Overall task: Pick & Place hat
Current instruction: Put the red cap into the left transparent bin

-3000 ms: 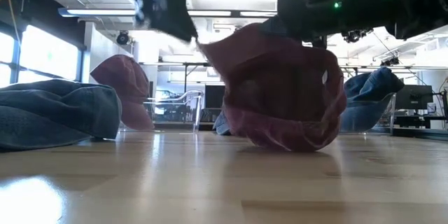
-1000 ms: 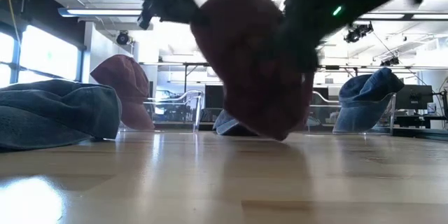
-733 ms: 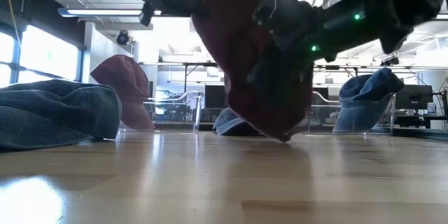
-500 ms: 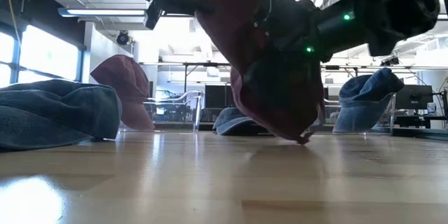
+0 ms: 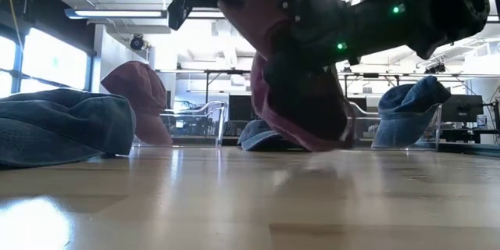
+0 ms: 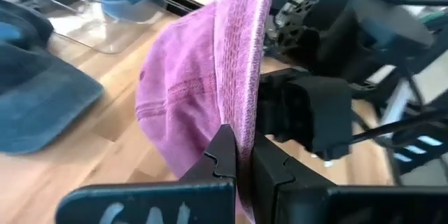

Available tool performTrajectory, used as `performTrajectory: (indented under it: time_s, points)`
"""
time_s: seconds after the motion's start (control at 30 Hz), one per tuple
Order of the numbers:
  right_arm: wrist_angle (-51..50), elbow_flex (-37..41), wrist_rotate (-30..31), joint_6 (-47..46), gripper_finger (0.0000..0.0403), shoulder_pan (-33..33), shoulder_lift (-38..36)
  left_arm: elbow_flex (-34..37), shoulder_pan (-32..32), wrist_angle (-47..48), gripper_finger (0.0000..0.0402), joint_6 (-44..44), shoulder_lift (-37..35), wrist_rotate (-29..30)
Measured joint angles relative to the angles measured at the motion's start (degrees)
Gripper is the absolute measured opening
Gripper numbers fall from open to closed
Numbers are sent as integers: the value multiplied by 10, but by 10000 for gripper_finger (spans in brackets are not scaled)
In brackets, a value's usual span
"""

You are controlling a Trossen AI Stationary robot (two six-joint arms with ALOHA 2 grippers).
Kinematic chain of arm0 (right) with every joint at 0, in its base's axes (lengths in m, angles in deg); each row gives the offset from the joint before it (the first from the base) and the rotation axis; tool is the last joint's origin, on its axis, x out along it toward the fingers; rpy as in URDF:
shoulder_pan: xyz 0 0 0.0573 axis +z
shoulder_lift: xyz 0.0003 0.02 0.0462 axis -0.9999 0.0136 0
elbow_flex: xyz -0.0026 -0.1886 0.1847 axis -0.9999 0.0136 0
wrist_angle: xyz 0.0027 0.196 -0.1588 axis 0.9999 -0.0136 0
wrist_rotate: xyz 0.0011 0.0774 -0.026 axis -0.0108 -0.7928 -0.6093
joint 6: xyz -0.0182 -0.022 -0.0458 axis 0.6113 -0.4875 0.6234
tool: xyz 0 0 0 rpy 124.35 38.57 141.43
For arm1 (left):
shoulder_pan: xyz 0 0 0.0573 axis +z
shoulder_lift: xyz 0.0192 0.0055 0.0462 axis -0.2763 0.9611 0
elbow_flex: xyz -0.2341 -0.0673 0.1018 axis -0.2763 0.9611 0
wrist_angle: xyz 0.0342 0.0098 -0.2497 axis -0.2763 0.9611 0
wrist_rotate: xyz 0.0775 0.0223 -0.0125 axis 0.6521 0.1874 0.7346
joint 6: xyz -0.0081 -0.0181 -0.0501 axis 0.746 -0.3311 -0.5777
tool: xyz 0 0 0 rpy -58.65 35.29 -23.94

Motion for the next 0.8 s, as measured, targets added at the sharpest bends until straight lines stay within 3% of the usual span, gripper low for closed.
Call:
performTrajectory:
  time_s: [0.23,0.43,0.57,0.67,0.8]
  points:
    - [-89,-1,-29,-126,1,21,-5,-1,-4,103,0,-3,-27,94]
    - [-216,-16,-31,-176,1,27,-56,-2,-4,119,0,-7,-29,110]
    - [-382,-37,-206,-330,1,34,-139,-2,-4,129,0,-10,-30,117]
    - [-448,-40,-339,-417,1,51,-193,-10,-3,141,0,-21,-29,97]
    - [-475,-41,-375,-449,2,116,-249,-37,-5,155,0,-28,-29,-22]
